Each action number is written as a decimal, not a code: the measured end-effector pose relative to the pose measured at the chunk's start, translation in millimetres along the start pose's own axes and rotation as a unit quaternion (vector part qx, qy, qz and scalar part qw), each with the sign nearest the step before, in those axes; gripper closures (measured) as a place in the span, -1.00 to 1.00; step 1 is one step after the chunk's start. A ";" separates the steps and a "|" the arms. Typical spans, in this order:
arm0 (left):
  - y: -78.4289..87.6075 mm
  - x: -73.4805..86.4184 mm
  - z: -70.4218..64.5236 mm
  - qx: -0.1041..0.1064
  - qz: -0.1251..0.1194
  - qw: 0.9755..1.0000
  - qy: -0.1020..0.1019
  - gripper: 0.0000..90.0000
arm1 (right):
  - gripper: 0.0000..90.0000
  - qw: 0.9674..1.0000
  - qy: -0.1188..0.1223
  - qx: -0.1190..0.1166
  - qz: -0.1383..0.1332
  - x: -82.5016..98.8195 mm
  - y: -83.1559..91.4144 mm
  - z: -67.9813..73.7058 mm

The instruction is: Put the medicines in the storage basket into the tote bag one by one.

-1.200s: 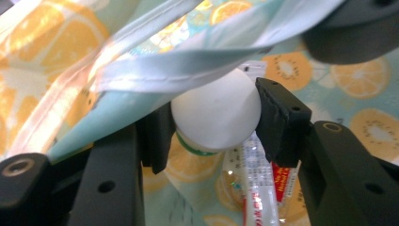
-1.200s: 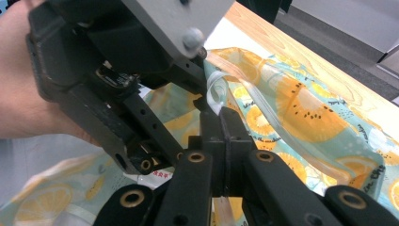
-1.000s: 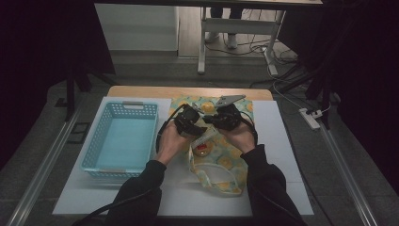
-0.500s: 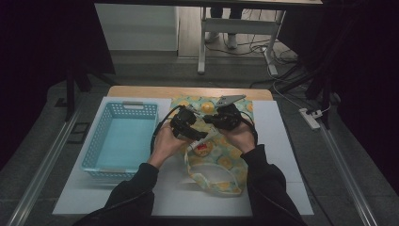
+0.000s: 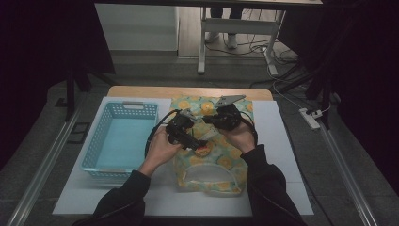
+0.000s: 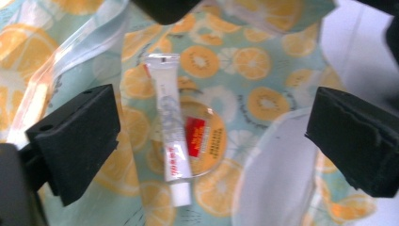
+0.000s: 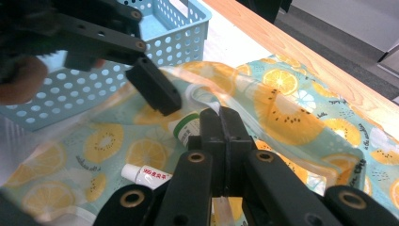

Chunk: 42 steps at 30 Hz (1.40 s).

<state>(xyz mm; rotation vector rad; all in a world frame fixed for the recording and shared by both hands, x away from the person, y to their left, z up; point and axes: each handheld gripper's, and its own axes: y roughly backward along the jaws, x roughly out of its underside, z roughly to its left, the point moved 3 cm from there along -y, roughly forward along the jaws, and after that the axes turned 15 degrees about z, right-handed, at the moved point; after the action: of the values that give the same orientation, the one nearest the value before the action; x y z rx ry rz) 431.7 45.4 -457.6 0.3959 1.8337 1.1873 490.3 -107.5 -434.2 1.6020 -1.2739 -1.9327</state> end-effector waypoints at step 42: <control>-10.1 52.6 -53.1 0.033 -0.002 0.999 -0.032 -1.00 | 1.00 1.000 0.007 0.001 -0.001 -1.1 0.9 5.9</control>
<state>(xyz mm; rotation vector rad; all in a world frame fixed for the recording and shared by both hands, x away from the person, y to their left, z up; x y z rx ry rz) 361.4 45.2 -485.1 0.4623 1.8207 1.1008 485.0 -104.7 -433.0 1.6161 -1.2689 -1.9180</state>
